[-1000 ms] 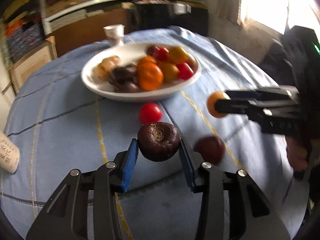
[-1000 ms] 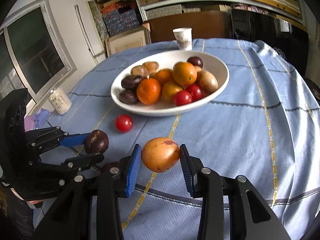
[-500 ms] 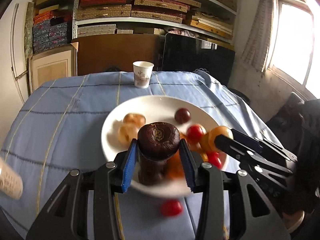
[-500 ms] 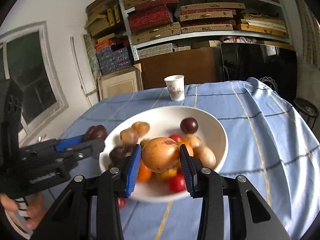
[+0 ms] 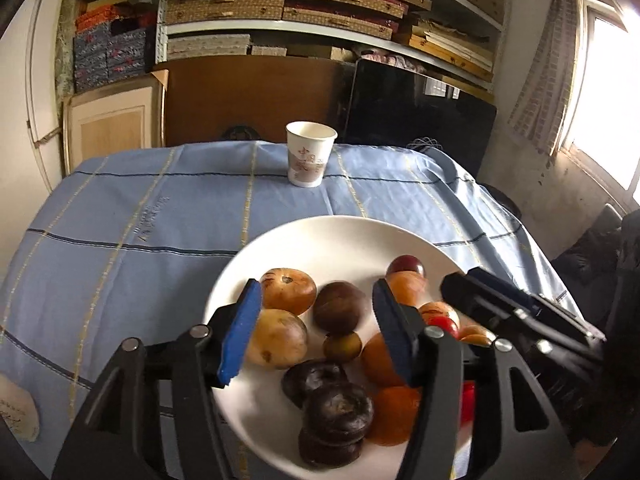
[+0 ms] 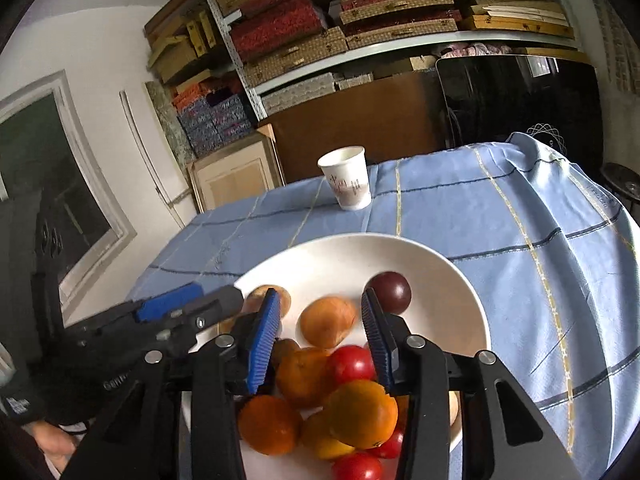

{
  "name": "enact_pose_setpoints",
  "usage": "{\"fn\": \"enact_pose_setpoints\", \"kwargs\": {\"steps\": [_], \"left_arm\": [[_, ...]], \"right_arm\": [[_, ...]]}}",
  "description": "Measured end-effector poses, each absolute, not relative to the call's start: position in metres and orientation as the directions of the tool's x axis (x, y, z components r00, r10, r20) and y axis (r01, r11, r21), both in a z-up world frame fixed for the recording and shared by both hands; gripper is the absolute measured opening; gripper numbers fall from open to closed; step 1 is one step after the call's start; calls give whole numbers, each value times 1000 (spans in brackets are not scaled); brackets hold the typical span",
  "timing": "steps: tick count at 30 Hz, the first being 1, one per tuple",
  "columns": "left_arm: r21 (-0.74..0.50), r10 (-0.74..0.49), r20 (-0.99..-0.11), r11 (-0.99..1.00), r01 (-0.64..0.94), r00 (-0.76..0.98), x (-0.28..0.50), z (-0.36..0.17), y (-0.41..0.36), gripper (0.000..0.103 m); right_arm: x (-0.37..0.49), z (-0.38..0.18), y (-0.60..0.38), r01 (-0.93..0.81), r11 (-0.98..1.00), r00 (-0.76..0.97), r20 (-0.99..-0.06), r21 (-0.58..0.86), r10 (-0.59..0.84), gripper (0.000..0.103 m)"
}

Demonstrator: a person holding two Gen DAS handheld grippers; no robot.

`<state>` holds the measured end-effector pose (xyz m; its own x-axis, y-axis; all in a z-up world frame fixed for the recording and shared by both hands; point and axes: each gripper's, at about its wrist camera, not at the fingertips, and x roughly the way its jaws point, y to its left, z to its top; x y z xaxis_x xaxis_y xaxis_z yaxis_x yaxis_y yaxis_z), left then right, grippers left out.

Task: Organize fruits
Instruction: 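Carry both fruits onto the white plate and open both tools, then withdraw both open tools from the plate toward the remaining fruits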

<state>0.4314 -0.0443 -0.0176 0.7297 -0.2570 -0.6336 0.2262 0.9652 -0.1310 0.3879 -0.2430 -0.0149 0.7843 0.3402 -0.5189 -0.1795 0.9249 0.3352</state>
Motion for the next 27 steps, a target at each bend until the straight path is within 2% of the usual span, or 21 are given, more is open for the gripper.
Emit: {"fn": "enact_pose_setpoints", "kwargs": {"steps": [2, 3, 4, 8, 11, 18, 23, 27], "left_arm": [[-150, -260, -621, 965, 213, 740, 426, -10, -40, 65], [-157, -261, -615, 965, 209, 744, 422, -7, -38, 74], [-161, -258, -607, 966, 202, 751, 417, -2, -37, 78], [-101, -210, -580, 977, 187, 787, 393, 14, -39, 82], [-66, -173, -565, 984, 165, 807, 373, 17, -38, 95], [-39, -92, -609, 996, 86, 788, 323, -20, -9, 96], [-64, -58, -669, 998, 20, 741, 303, -45, 13, 96], [-63, -35, -666, 998, -9, 745, 293, -46, 21, 97]], "right_arm": [[384, -9, -244, -187, 922, 789, -508, 339, 346, 43], [382, -5, -244, -188, 924, 794, -502, 334, 343, 43], [377, 0, -245, -189, 927, 801, -495, 323, 336, 44], [359, 11, -244, -201, 929, 810, -481, 311, 336, 48], [341, 11, -242, -198, 943, 822, -478, 268, 309, 49], [287, -3, -242, -249, 943, 799, -502, 222, 330, 56], [255, -24, -223, -306, 940, 753, -566, 150, 335, 61], [242, -32, -212, -339, 933, 718, -607, 123, 341, 62]]}}
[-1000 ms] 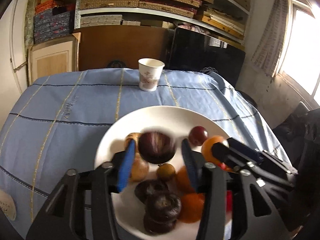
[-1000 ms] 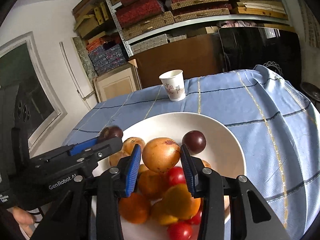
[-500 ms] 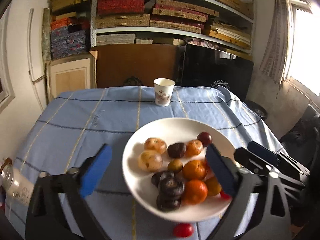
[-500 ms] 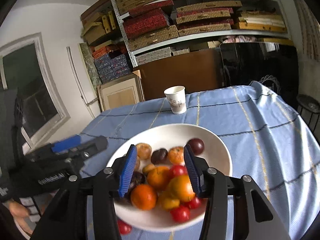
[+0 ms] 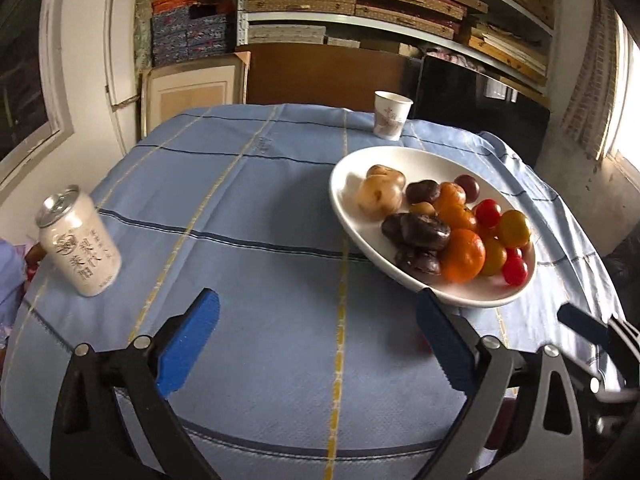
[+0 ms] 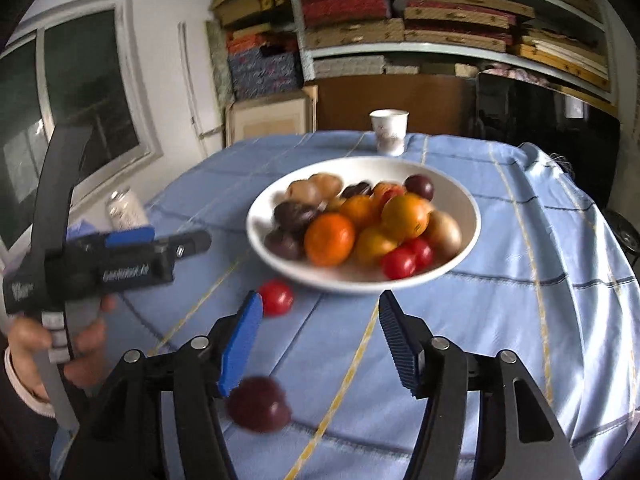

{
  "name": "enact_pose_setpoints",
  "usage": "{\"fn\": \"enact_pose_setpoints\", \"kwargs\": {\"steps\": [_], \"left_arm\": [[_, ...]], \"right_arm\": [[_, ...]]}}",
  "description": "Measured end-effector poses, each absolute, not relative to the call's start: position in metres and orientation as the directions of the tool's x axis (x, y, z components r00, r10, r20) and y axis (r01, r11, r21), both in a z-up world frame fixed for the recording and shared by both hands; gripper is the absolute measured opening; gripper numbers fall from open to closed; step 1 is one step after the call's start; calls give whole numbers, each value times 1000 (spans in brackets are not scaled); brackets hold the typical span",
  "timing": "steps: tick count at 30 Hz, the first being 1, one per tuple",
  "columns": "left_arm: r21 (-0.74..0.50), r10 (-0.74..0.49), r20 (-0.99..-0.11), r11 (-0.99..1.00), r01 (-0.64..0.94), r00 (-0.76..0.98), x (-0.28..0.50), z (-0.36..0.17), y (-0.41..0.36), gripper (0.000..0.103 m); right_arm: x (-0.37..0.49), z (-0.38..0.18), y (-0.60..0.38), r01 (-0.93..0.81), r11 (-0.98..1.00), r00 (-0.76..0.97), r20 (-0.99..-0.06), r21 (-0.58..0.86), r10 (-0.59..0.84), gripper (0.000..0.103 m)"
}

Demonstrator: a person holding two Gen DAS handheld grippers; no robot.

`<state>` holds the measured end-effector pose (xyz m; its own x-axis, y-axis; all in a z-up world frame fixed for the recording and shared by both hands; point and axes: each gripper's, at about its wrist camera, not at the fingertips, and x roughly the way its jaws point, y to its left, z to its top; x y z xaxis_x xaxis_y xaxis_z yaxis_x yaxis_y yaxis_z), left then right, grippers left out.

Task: Organize fruits
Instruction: 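Withdraw both open tools from the plate toward the remaining fruits, then close the right tool on the dark purple plum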

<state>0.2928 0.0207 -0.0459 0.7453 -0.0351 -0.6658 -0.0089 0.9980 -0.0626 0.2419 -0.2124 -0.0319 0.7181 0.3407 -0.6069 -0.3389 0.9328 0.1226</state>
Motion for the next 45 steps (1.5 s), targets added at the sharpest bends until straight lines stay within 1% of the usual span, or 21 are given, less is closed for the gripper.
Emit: {"fn": "enact_pose_setpoints", "kwargs": {"steps": [2, 10, 24, 29, 33, 36, 41, 45], "left_arm": [[-61, -30, -661, 998, -13, 750, 291, -44, 21, 98], [-10, 5, -662, 1000, -16, 749, 292, -43, 14, 98], [-26, 3, -685, 999, -29, 729, 296, -47, 17, 98], [-54, -16, -697, 998, -30, 717, 298, -49, 20, 98], [-57, -16, -698, 998, -33, 716, 299, -49, 21, 98], [-54, -13, -698, 998, -34, 716, 299, -49, 21, 98], [-52, -13, -700, 998, -34, 714, 299, -50, 22, 98], [-50, -11, -701, 998, -34, 713, 299, -51, 22, 98]], "right_arm": [[237, -31, -210, -356, 926, 709, -610, 123, 353, 65], [235, -41, -205, -376, 917, 642, -674, 137, 364, 65], [229, -42, -203, -399, 905, 618, -686, 145, 383, 65], [224, -48, -191, -448, 885, 580, -711, 131, 398, 65], [217, -51, -179, -491, 867, 570, -722, 83, 392, 65], [213, -52, -176, -492, 868, 571, -730, 61, 375, 65], [212, -56, -180, -475, 877, 558, -746, 71, 363, 64], [212, -59, -179, -488, 870, 539, -758, 73, 366, 57]]}}
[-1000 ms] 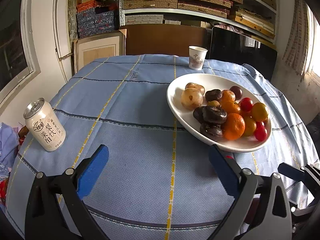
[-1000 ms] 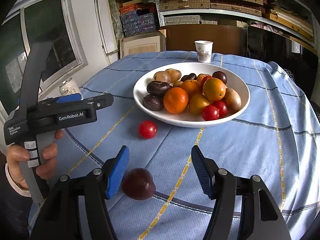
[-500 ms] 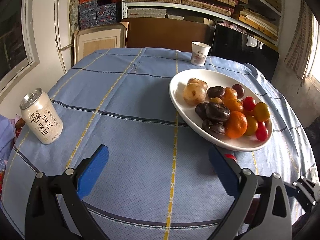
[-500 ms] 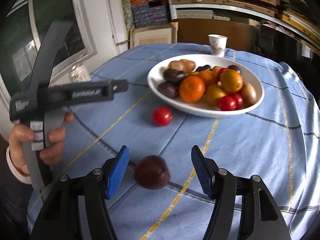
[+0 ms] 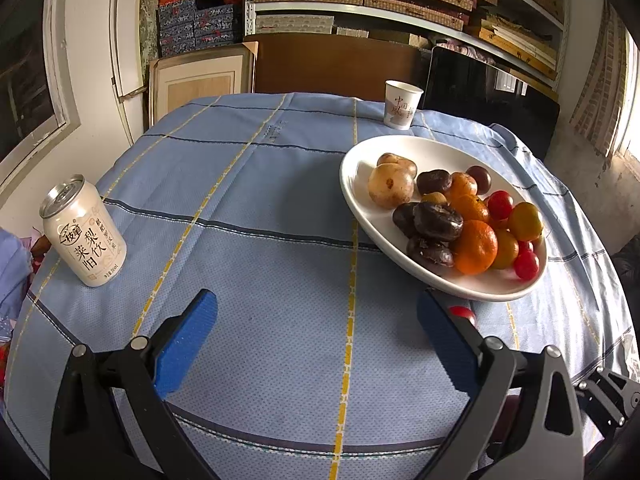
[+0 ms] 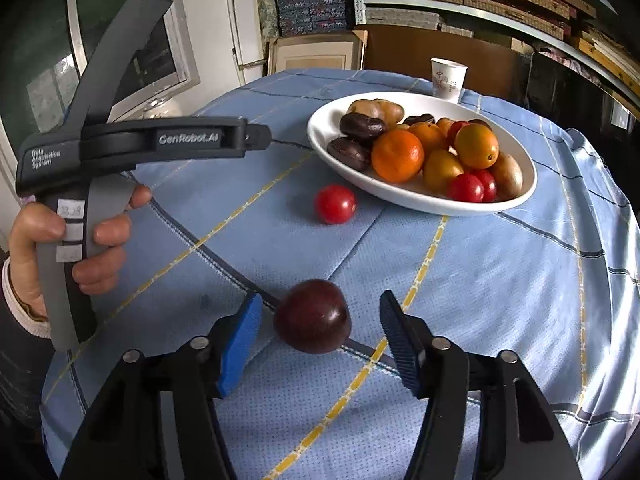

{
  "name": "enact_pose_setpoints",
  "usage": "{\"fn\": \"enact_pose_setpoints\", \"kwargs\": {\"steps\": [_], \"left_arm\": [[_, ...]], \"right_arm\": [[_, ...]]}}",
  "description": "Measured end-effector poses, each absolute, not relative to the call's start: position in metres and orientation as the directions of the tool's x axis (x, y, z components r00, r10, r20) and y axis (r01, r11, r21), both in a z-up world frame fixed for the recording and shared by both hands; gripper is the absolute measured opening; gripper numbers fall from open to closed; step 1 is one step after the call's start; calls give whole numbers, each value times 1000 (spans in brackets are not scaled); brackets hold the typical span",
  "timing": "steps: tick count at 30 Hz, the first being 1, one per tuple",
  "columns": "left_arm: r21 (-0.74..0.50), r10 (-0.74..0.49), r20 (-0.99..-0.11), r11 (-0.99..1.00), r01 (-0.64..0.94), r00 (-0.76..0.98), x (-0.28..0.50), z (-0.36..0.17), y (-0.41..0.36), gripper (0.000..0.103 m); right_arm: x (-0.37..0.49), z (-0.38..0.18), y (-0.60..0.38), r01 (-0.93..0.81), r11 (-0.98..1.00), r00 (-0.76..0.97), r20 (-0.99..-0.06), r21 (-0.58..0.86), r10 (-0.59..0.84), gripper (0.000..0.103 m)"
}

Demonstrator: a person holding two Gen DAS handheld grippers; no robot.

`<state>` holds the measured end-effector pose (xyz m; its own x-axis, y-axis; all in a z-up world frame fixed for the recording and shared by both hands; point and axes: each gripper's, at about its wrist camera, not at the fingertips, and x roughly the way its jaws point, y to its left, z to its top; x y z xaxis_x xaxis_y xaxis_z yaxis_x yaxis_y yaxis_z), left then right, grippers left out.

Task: Organize fruits
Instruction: 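Close the right tool on the dark purple plum, then grasp the last red tomato with the left tool while the right tool holds the plum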

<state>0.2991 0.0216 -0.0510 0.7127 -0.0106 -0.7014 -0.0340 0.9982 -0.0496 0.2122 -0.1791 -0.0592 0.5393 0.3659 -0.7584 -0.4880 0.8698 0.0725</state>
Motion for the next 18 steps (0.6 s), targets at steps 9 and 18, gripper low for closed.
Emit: {"fn": "enact_pose_setpoints", "kwargs": {"steps": [9, 18], "left_arm": [[-48, -9, -703, 998, -35, 711, 299, -53, 22, 98], [-52, -15, -710, 998, -31, 704, 300, -56, 21, 98]], "right_arm": [[213, -67, -173, -501, 863, 507, -786, 66, 355, 40], [219, -62, -188, -445, 889, 543, -759, 104, 361, 39]]}}
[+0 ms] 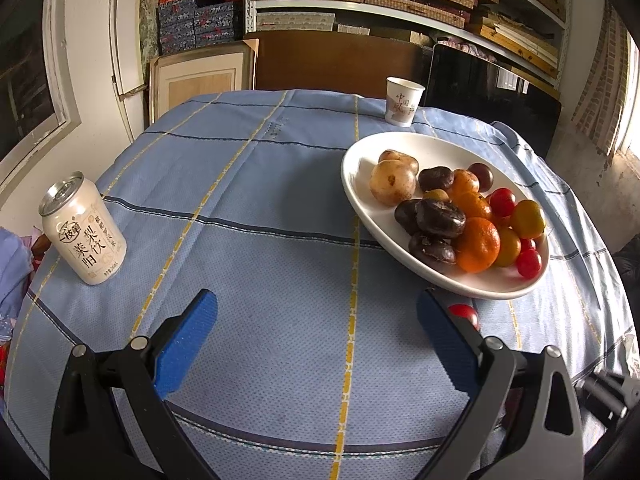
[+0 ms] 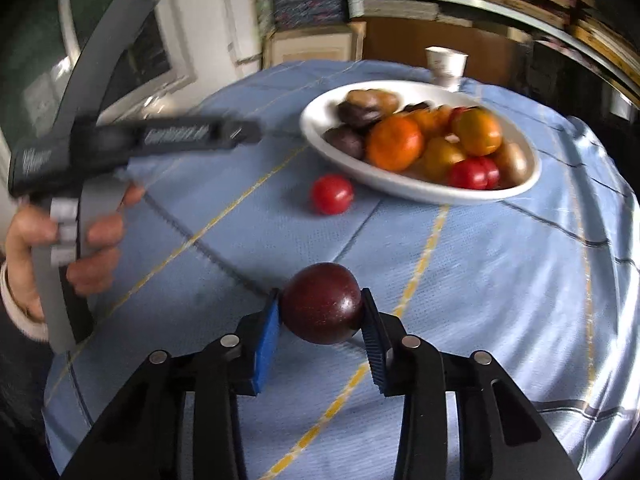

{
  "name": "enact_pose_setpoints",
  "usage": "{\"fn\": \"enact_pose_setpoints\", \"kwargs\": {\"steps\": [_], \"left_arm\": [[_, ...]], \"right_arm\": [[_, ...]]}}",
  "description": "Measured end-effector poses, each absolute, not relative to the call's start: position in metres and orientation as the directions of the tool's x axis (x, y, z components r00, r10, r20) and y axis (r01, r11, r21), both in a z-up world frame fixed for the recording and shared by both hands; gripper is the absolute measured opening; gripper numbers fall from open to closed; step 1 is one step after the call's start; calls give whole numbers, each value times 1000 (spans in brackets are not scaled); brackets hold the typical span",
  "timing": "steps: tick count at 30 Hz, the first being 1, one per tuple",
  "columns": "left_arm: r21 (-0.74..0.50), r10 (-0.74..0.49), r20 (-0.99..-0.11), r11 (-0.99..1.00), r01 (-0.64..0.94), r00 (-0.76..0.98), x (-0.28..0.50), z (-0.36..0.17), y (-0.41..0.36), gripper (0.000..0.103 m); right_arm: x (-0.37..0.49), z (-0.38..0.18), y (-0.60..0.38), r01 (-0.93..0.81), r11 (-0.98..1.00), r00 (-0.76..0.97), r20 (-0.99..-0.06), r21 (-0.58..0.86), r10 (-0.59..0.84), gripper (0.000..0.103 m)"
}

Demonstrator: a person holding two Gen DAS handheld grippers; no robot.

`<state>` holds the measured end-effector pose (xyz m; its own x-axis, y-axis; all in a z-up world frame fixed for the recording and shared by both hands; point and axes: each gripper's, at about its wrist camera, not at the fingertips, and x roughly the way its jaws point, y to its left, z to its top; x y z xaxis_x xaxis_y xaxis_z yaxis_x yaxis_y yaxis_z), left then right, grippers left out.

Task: Organize fruits
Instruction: 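Grasp the last red tomato with the left tool while the right tool holds the plum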

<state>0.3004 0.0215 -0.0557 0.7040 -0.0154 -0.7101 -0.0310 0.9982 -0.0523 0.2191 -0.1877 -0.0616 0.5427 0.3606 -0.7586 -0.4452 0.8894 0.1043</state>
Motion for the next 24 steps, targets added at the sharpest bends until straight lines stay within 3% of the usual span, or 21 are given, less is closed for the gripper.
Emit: {"fn": "enact_pose_setpoints", "kwargs": {"steps": [6, 14, 18, 22, 24], "left_arm": [[-63, -112, -736, 993, 97, 667, 297, -61, -2, 98], [24, -173, -745, 958, 284, 644, 288, -72, -52, 98], [-8, -228, -743, 943, 332, 630, 289, -72, -60, 75], [-49, -247, -768, 943, 330, 591, 297, -79, -63, 61], [-50, -241, -775, 945, 324, 584, 300, -82, -64, 60]], "right_arm": [[236, -54, -225, -252, 953, 631, -719, 166, 292, 39], [247, -57, -266, -64, 966, 660, -715, 252, 230, 39], [246, -53, -263, -76, 974, 686, -698, 214, 207, 39], [246, -51, -265, -80, 972, 687, -694, 222, 216, 39], [246, -50, -266, -81, 970, 685, -694, 228, 221, 39]]}}
